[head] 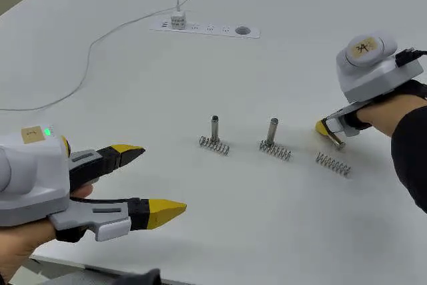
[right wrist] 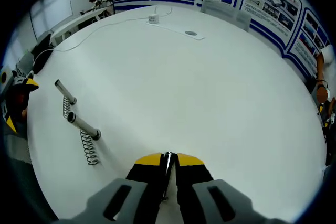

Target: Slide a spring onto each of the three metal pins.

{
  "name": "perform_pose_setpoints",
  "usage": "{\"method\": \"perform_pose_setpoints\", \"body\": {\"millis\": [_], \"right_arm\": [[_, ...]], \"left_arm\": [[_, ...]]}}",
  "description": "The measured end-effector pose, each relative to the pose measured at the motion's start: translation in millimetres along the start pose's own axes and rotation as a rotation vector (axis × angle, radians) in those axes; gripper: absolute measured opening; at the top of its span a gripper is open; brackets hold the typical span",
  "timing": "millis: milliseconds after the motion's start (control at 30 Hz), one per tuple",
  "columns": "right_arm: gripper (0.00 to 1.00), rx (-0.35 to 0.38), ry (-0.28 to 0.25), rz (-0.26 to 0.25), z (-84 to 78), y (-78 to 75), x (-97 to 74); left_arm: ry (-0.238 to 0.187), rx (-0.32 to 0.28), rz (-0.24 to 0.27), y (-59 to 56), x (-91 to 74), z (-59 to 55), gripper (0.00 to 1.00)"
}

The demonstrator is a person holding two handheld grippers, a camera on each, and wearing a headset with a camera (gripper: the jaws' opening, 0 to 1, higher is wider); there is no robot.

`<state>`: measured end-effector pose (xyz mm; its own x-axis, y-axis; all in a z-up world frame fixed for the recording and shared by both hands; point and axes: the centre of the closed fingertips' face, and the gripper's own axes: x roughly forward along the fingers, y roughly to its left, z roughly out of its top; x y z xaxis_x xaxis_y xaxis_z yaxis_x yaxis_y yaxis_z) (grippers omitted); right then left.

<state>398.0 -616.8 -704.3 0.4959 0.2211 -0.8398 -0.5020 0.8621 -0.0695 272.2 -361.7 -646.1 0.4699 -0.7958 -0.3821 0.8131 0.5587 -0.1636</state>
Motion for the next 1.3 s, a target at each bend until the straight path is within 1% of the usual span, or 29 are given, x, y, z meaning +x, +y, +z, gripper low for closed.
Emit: {"method": "perform_pose_setpoints", "body": {"millis": [100, 200, 300, 367, 433, 467, 567, 633, 667, 733, 833, 967, 1167, 1300], "right_arm": [[0.1, -0.018, 0.016, 0.007, 0.5, -0.2, 1.1], [0.1, -0.02, 0.041, 0.02, 0.4, 0.5, 2.0], [0.09, -0.03, 0.059, 0.021, 0.3, 0.6, 2.6], [0.09, -0.021, 0.063, 0.023, -0.2, 0.2, 2.6], [0.09, 0.0, 0.056, 0.032, -0.8, -0.7, 2.5], [0.09, 0.024, 0.049, 0.033, -0.9, -0.7, 2.4], [0.08, 0.025, 0.024, 0.03, -1.1, -1.3, 1.2], [0.08, 0.023, 0.021, 0.003, -2.6, -3.9, -1.5], [0.08, 0.029, 0.01, 0.006, -1.4, -3.1, -3.7], [0.09, 0.05, -0.006, 0.028, 1.9, 0.8, -9.7], [0.09, 0.033, -0.022, 0.019, 4.3, 2.7, -18.6], [0.09, 0.037, -0.05, 0.019, 5.4, 6.2, -28.8], [0.09, 0.033, -0.079, 0.012, 3.7, 10.8, -38.8], [0.09, 0.043, -0.11, 0.009, 3.8, 11.8, -44.5]], "left_arm": [[0.0, -0.001, 0.0, 0.1, 0.2, -0.2, 0.76], [0.0, -0.002, 0.0, 0.2, 0.3, -0.5, 0.76], [-0.002, -0.001, 0.001, 0.5, 0.2, -0.1, 0.76], [-0.002, 0.0, 0.002, 0.6, -0.1, 0.1, 0.76], [-0.003, 0.002, 0.003, 0.7, -0.4, 0.6, 0.75], [-0.003, 0.002, 0.004, 0.7, -0.5, 0.8, 0.75], [-0.004, 0.004, 0.004, 0.7, -0.8, 1.4, 0.75], [-0.002, 0.008, 0.006, 0.8, -1.1, 1.9, 0.75], [-0.002, 0.01, 0.006, 0.8, -1.2, 2.1, 0.75], [-0.004, 0.007, 0.006, 0.9, -1.3, 2.5, 0.75], [-0.005, 0.007, 0.005, 0.9, -1.0, 2.7, 0.75], [-0.006, 0.01, 0.001, 0.4, -0.8, 3.4, 0.75], [-0.008, 0.015, -0.001, -0.4, -1.0, 4.4, 0.75], [-0.008, 0.018, -0.002, -0.7, -0.9, 5.0, 0.75]]}}
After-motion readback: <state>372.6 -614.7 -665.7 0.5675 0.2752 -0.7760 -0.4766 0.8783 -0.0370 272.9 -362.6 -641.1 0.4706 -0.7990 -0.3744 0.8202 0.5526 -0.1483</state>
